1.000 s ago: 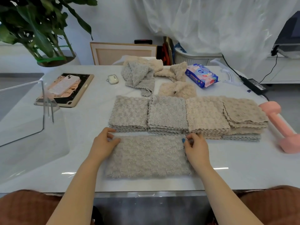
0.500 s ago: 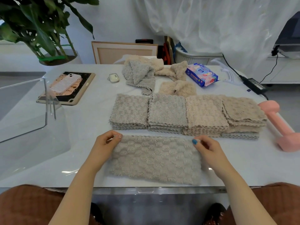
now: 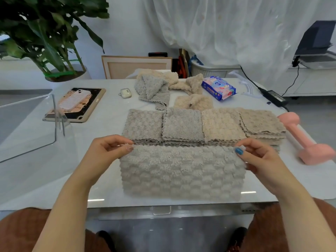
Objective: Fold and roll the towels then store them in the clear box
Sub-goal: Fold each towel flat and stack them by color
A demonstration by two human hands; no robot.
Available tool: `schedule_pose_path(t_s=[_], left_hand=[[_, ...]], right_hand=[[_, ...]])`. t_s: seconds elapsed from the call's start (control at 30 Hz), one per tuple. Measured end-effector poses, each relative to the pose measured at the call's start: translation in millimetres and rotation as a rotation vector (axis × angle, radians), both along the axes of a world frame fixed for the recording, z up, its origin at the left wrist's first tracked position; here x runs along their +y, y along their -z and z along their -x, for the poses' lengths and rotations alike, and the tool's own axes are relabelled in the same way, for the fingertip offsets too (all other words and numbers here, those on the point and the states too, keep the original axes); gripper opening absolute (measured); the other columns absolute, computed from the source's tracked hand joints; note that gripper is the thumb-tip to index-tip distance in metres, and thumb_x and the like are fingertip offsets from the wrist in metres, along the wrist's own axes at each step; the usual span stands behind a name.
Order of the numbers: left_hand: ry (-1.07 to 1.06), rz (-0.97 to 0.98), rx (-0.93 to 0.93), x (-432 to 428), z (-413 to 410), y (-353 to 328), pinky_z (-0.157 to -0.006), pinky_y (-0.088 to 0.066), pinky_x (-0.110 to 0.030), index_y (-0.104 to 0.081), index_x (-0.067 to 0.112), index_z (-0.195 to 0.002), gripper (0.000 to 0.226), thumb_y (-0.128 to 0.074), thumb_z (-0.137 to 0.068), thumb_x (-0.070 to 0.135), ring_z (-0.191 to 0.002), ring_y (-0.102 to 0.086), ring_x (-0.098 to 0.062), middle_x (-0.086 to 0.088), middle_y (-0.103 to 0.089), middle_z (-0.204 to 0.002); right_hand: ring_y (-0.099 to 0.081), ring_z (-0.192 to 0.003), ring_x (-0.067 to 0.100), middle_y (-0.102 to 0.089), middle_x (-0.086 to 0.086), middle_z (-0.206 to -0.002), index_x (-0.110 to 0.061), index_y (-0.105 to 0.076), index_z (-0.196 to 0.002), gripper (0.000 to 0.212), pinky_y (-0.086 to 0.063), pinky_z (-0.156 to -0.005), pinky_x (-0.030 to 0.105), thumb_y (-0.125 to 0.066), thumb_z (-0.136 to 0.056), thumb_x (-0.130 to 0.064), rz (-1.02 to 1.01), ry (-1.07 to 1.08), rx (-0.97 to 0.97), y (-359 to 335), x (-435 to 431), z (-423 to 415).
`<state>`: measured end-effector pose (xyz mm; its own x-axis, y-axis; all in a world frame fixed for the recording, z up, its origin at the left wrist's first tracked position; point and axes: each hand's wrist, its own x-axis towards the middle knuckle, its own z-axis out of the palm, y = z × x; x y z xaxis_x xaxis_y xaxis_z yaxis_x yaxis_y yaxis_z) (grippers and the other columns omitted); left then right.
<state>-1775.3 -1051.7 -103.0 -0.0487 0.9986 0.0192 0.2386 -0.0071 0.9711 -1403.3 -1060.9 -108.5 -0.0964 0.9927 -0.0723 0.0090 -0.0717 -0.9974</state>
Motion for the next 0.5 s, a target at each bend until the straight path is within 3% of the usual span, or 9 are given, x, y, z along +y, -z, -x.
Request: schedule_pose_path(t_s=[0.1, 0.2, 0.3, 0.37, 0.47, 0.5], left_hand=[[-0.029, 0.030, 0.091, 11.6, -8.8, 24.7, -0.064, -0.050, -0.020, -0.074, 0.011, -0.081, 0.005, -0.073, -0.078, 0.007, -0.067, -0.059, -0.011, -0.008, -0.071, -0.075], [-0.156, 0.017, 0.225, 18.1, -24.6, 61.9, -0.074, -0.050, -0.030, -0.068, 0.014, -0.090, 0.008, -0.071, -0.083, 0.011, -0.077, -0.059, -0.016, -0.004, -0.066, -0.083], [-0.307, -0.203, 0.663, 1.9, -61.1, 90.1, -0.088, -0.046, -0.038, -0.059, 0.013, -0.116, 0.027, -0.062, -0.089, 0.014, -0.100, -0.053, -0.024, -0.008, -0.055, -0.112], [-0.135, -0.357, 0.775, -17.1, -102.4, 91.2, -0.082, -0.046, -0.037, -0.059, 0.014, -0.116, 0.026, -0.059, -0.090, 0.016, -0.096, -0.054, -0.025, -0.006, -0.054, -0.112], [0.389, -0.344, 0.814, -39.8, -167.0, 100.9, -0.080, -0.047, -0.037, -0.056, 0.017, -0.119, 0.029, -0.050, -0.094, 0.030, -0.099, -0.053, -0.022, -0.001, -0.049, -0.114], [0.473, -0.360, 0.849, -42.0, -182.8, 108.1, -0.078, -0.048, -0.038, -0.056, 0.018, -0.119, 0.031, -0.052, -0.093, 0.034, -0.098, -0.053, -0.023, -0.002, -0.049, -0.112]], right_hand=[[-0.060, -0.072, 0.020, -0.064, 0.005, -0.080, -0.022, -0.070, -0.088, 0.009, -0.051, -0.061, 0.031, -0.072, -0.079, -0.022, 0.085, 0.166, -0.048, 23.5, 10.4, 14.3], [-0.060, -0.087, 0.023, -0.062, 0.008, -0.090, -0.012, -0.063, -0.111, 0.021, -0.051, -0.082, 0.039, -0.060, -0.090, -0.007, 0.199, 0.363, -0.069, 54.1, 20.0, 22.4], [-0.058, -0.091, 0.023, -0.060, 0.004, -0.096, -0.013, -0.058, -0.116, 0.026, -0.047, -0.091, 0.040, -0.057, -0.091, -0.010, 0.281, 0.451, -0.215, 75.1, 20.8, 20.3], [-0.060, -0.091, 0.025, -0.062, 0.008, -0.099, -0.012, -0.058, -0.116, 0.026, -0.049, -0.091, 0.042, -0.059, -0.090, -0.015, 0.337, 0.427, -0.338, 83.2, 20.1, 17.3], [-0.063, -0.079, 0.025, -0.066, 0.015, -0.088, -0.002, -0.061, -0.109, 0.020, -0.052, -0.078, 0.037, -0.056, -0.090, -0.008, 0.416, 0.399, -0.338, 86.8, 20.0, 14.3], [-0.062, -0.075, 0.025, -0.066, 0.016, -0.083, 0.001, -0.061, -0.106, 0.017, -0.053, -0.074, 0.035, -0.055, -0.091, -0.005, 0.427, 0.395, -0.325, 85.0, 20.6, 13.7]])
